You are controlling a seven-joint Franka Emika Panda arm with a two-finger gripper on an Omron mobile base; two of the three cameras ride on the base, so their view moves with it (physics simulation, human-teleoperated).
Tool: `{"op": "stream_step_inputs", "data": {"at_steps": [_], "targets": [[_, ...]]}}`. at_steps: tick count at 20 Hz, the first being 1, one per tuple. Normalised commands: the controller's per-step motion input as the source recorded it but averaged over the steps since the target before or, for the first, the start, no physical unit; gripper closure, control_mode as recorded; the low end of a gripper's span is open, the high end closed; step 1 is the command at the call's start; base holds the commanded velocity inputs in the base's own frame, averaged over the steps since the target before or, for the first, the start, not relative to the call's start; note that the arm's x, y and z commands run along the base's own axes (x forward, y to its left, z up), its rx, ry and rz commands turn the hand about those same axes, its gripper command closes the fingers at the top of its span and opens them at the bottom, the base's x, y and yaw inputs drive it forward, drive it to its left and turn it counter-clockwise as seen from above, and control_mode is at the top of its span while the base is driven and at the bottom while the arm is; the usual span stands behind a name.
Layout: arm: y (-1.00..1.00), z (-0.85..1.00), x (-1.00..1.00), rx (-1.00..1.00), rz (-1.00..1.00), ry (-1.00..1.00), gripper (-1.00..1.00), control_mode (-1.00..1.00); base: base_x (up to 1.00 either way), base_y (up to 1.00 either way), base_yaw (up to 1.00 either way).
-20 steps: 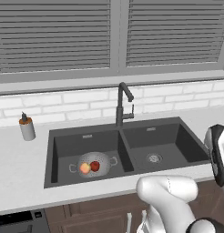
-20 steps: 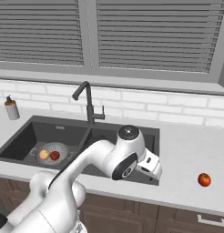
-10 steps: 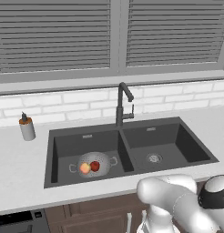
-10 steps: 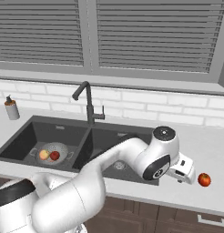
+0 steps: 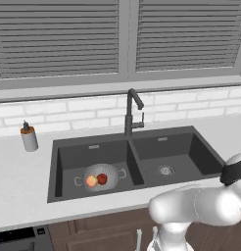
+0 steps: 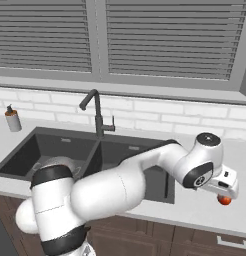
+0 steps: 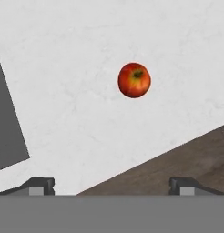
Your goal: Put the colander in the sink, put the apple, peach, apple in the colander, and turn on the sink faucet and pour water over the colander.
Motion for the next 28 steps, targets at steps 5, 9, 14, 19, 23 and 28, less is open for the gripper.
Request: {"op": "stream_step_inputs", "data": {"at_steps": [5,9,14,19,23,28], "targets": [[-0.29,-0.21,0.22,0.03,0.00,0.02,-1.00,-1.00,0.00,0.00,0.00],[-0.22,-0.29,0.18,0.02,0.00,0.03,-1.00,-1.00,0.00,0.00,0.00],[-0.18,-0.29,0.28,0.02,0.00,0.05,-1.00,-1.00,0.00,0.00,0.00],[-0.18,-0.28,0.27,0.06,0.00,0.05,-1.00,-1.00,0.00,0.00,0.00],[-0.16,-0.30,0.20,0.06,0.00,0.04,-1.00,-1.00,0.00,0.00,0.00],[-0.17,-0.29,0.03,0.02,0.00,0.00,-1.00,-1.00,0.00,0.00,0.00]]}}
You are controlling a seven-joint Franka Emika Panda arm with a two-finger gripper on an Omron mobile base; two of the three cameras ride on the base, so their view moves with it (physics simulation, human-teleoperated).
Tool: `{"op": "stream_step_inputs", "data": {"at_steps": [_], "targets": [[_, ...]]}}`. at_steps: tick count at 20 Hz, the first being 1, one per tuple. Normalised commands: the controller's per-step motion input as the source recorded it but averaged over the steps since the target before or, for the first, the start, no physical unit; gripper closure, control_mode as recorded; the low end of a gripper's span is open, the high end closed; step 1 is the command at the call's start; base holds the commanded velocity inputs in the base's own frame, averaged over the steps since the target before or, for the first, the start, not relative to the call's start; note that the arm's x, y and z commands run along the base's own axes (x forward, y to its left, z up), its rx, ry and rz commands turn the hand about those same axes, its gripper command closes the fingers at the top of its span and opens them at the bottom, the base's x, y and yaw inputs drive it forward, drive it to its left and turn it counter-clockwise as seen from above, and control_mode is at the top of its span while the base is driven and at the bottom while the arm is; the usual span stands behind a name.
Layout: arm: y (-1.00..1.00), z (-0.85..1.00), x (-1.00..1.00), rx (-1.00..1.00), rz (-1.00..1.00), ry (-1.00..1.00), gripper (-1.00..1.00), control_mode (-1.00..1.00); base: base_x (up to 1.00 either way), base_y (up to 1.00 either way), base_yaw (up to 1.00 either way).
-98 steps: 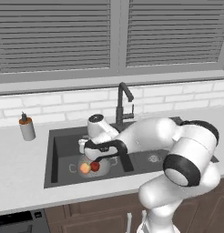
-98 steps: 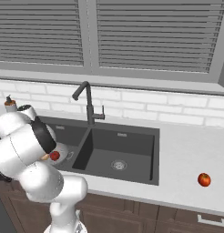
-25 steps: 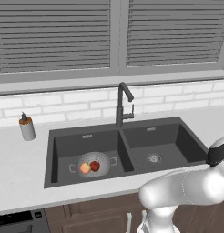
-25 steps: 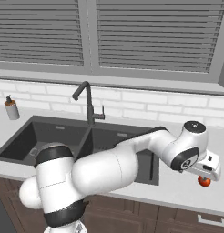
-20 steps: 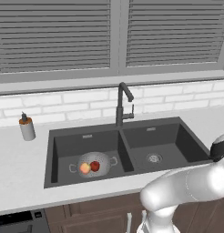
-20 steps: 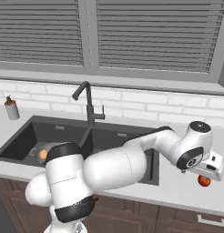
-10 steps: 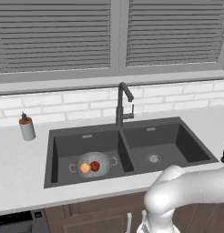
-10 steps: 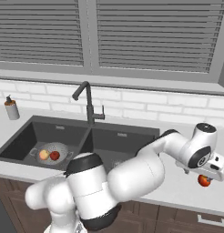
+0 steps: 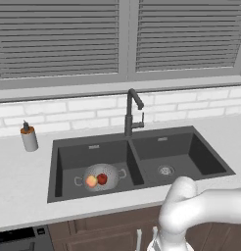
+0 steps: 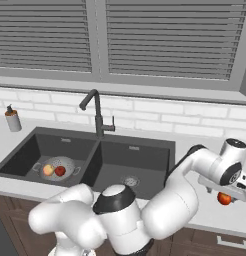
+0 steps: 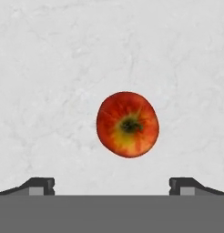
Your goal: Put the colander in the sink, put the apple, peach, apple in the colander, and turn on the sink faucet and pour water over the colander.
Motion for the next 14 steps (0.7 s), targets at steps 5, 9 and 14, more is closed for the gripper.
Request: {"op": "stream_step_inputs", "data": {"at_steps": [5,9,14], "targets": [[-0.13,-0.23,0.19,0.00,0.00,0.00,-1.00,-1.00,0.00,0.00,0.00],[-0.04,-0.20,0.25,0.00,0.00,0.00,-1.00,-1.00,0.00,0.00,0.00],[-0.09,-0.22,0.10,0.00,0.00,0.00,-1.00,-1.00,0.00,0.00,0.00]]}}
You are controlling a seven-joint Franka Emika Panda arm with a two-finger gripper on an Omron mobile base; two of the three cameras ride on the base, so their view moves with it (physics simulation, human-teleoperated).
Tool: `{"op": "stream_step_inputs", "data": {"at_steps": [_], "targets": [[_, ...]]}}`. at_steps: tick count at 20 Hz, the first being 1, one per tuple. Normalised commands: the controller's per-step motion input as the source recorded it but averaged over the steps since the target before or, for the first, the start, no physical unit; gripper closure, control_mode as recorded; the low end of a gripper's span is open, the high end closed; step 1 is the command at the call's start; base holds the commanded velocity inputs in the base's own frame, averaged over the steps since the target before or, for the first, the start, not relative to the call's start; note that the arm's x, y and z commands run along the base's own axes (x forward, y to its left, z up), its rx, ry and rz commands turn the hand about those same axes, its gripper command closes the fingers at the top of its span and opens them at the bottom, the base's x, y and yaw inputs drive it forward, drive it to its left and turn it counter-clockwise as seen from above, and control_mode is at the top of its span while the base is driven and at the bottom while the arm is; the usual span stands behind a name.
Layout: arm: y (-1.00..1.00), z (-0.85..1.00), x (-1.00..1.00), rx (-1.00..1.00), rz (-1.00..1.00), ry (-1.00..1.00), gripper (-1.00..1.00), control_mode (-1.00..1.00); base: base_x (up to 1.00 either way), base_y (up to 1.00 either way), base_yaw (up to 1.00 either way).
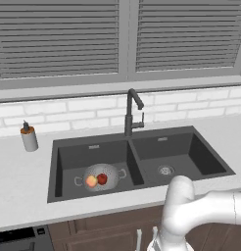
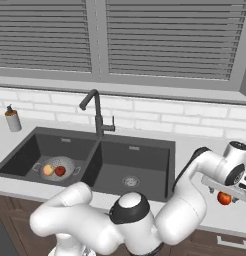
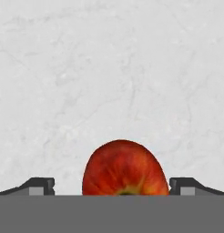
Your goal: Put the colander in the sink, put the apple, peach, apple in the colander, and turn on the sink faucet and pour water over the colander.
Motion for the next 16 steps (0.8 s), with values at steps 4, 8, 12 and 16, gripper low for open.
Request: {"op": "stream_step_inputs", "data": {"at_steps": [4,8,12,16], "targets": [[-0.14,-0.23,0.00,0.00,0.00,0.00,-1.00,-1.00,0.00,0.00,0.00],[-0.05,-0.18,-0.02,0.00,0.00,0.00,-1.00,-1.00,0.00,0.00,0.00],[0.00,-0.15,0.04,0.00,0.00,0.00,-1.00,-1.00,0.00,0.00,0.00],[0.02,-0.20,0.02,0.00,0.00,0.00,-1.00,-1.00,0.00,0.00,0.00]]}}
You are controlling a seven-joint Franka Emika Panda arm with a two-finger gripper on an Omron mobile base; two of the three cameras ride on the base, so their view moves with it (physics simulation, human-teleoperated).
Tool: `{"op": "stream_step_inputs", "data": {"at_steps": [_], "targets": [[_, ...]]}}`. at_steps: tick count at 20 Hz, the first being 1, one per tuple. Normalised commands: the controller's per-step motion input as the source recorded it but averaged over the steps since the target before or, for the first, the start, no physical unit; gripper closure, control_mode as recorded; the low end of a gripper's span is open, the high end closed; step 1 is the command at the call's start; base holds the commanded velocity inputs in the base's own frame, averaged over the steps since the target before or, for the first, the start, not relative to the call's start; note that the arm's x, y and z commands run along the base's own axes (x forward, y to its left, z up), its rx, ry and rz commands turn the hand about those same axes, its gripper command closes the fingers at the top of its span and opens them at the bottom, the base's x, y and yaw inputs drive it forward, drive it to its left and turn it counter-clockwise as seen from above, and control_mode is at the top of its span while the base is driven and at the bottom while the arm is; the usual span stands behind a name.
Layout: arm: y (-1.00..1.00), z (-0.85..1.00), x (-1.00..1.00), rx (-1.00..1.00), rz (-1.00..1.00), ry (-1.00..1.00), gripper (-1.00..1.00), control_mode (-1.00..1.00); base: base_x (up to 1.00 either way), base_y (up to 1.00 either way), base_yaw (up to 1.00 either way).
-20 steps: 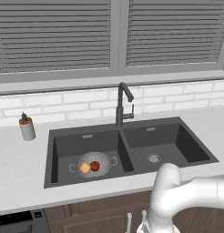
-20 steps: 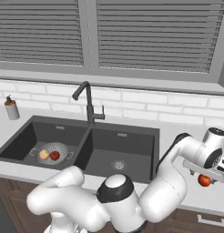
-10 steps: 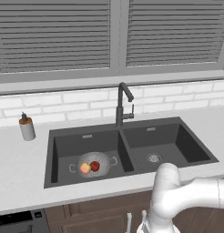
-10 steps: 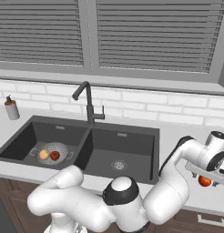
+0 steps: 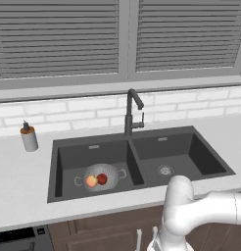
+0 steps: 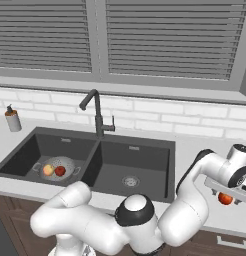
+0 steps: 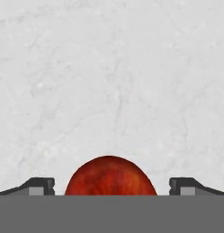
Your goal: Put the colander in the sink, put the apple, peach, apple in the colander, and turn on the sink faucet and pour water over the colander.
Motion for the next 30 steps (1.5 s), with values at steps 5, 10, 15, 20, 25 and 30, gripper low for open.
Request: {"op": "stream_step_inputs", "data": {"at_steps": [5,10,15,20,25,30], "targets": [[0.07,-0.25,-0.02,0.04,0.00,0.06,1.00,-1.00,0.00,0.00,0.00],[0.18,-0.08,-0.10,0.02,-0.01,0.02,1.00,-1.00,0.00,0.00,0.00],[0.22,0.43,-0.35,-0.02,0.05,-0.21,1.00,-1.00,0.00,0.00,0.00],[0.77,0.45,-0.26,-0.23,0.08,-0.20,1.00,-1.00,0.00,0.00,0.00],[1.00,0.33,-0.17,-0.38,0.06,-0.13,1.00,-1.00,0.00,0.00,0.00],[1.00,0.24,-0.19,-0.28,0.02,-0.01,1.00,-1.00,0.00,0.00,0.00]]}}
